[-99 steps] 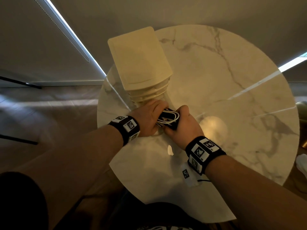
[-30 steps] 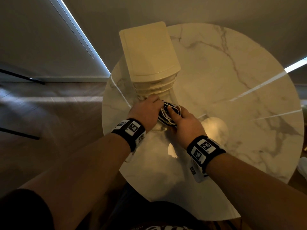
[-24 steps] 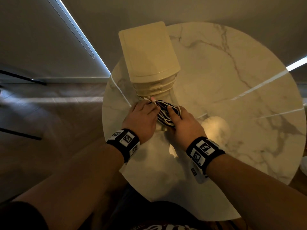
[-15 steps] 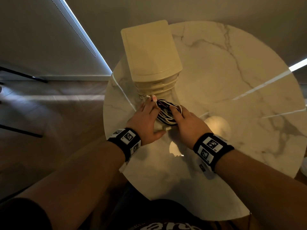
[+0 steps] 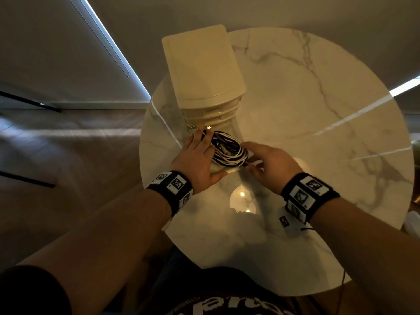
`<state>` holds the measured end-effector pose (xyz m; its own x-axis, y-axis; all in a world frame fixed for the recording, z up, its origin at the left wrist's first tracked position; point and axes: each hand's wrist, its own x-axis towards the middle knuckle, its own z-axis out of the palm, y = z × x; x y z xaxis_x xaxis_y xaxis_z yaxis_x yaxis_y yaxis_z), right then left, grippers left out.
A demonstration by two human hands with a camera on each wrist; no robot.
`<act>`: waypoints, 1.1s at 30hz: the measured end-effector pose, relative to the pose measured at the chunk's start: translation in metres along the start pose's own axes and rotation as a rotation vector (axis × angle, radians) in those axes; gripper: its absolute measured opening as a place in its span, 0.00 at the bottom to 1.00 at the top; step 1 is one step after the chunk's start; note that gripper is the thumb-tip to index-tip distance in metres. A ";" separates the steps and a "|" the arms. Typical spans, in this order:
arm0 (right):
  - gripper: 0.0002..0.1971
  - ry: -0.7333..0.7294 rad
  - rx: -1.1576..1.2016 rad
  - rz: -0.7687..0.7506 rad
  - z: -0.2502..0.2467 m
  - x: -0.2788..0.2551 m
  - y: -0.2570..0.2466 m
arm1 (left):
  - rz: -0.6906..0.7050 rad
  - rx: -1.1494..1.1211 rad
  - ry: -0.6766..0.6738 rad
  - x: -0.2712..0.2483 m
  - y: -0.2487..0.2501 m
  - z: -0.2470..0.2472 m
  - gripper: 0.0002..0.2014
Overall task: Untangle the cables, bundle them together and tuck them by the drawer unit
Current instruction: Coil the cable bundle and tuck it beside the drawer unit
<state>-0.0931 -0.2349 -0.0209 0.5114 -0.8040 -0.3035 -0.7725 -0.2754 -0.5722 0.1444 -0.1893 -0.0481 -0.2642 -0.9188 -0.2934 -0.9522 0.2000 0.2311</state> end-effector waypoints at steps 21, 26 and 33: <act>0.20 -0.208 -0.160 0.041 -0.011 0.030 0.002 | -0.049 -0.160 -0.117 0.011 -0.005 -0.010 0.37; 0.15 -0.147 -0.142 0.135 -0.006 0.031 -0.007 | -0.047 -0.120 -0.134 0.010 -0.004 -0.013 0.43; 0.18 -0.223 -0.100 0.153 -0.015 0.029 -0.013 | -0.174 -0.095 -0.166 0.024 0.009 -0.007 0.40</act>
<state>-0.0740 -0.2627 -0.0110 0.4472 -0.7079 -0.5468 -0.8749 -0.2192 -0.4318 0.1308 -0.2119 -0.0468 -0.1266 -0.8666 -0.4827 -0.9689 0.0037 0.2473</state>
